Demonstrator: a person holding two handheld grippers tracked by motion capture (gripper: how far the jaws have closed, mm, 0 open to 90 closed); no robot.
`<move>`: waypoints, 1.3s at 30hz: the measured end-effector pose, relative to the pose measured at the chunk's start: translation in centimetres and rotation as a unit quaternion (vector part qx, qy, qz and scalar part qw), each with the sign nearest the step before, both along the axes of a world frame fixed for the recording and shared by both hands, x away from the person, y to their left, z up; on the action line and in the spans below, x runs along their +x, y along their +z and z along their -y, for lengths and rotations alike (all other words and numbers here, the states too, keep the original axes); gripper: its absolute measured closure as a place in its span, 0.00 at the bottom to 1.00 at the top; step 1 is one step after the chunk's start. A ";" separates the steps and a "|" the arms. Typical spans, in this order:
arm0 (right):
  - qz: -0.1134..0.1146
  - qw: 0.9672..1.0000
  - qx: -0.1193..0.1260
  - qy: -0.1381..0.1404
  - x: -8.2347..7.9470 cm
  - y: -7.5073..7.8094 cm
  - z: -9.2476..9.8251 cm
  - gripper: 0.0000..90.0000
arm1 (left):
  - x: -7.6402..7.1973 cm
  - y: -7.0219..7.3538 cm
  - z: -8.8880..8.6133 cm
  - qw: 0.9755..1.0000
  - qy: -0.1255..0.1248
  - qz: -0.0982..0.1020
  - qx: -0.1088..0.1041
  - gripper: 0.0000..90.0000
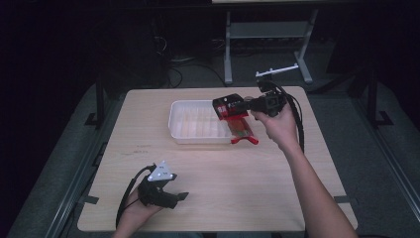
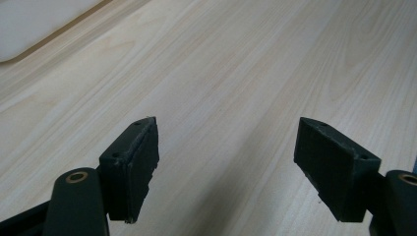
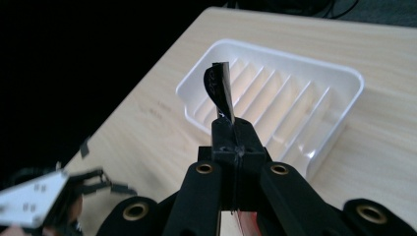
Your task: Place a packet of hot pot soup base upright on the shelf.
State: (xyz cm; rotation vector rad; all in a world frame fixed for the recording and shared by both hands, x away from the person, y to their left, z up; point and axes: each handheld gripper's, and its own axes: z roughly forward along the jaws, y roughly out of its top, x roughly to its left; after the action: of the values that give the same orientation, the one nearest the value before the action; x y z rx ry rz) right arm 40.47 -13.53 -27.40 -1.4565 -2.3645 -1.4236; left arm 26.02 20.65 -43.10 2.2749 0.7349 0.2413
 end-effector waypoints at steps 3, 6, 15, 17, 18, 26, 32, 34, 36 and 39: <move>0.004 1.000 0.009 -0.018 0.9 0.4 -0.4 0.99 | 0.1 0.0 -0.1 1.000 0.002 0.000 0.000 0.27; 0.008 0.999 0.013 -0.036 1.9 0.7 -0.7 0.99 | 0.1 0.0 -0.2 1.000 0.003 0.000 0.000 0.27; 0.028 0.995 0.020 -0.092 4.7 0.2 -2.1 0.99 | 0.3 -0.1 -0.6 1.000 0.010 0.002 0.002 0.27; 0.031 0.994 0.011 -0.102 5.3 -0.1 -2.5 0.99 | 0.3 -0.1 -0.7 1.000 0.012 0.003 -0.003 0.27; 0.032 0.994 0.011 -0.107 5.5 -0.4 -2.7 0.99 | 0.3 -0.1 -0.7 1.000 0.013 0.004 -0.004 0.27; 0.027 0.991 0.023 -0.129 7.2 -1.8 -4.2 0.99 | 0.3 0.1 -0.9 1.000 0.013 0.006 -0.007 0.27; 0.042 0.986 0.019 -0.160 7.9 -2.2 -4.8 0.99 | 0.2 0.4 -1.1 1.000 0.017 0.007 -0.016 0.27; 0.044 0.984 0.022 -0.168 8.1 -2.3 -4.8 0.99 | 0.2 0.4 -1.2 1.000 0.018 0.008 -0.015 0.27; 0.046 0.983 0.021 -0.176 8.4 -2.5 -4.8 0.99 | 0.3 0.4 -1.2 1.000 0.019 0.007 -0.018 0.27; 0.040 0.983 0.020 -0.181 8.8 -3.0 -4.9 0.99 | 0.3 0.4 -1.3 1.000 0.020 0.008 -0.017 0.27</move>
State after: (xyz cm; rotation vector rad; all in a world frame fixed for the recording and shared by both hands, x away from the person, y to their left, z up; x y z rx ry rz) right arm 49.22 -8.66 -30.43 -1.9278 -2.1775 -1.6188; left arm 26.34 21.95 -42.69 2.2251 0.7711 0.2634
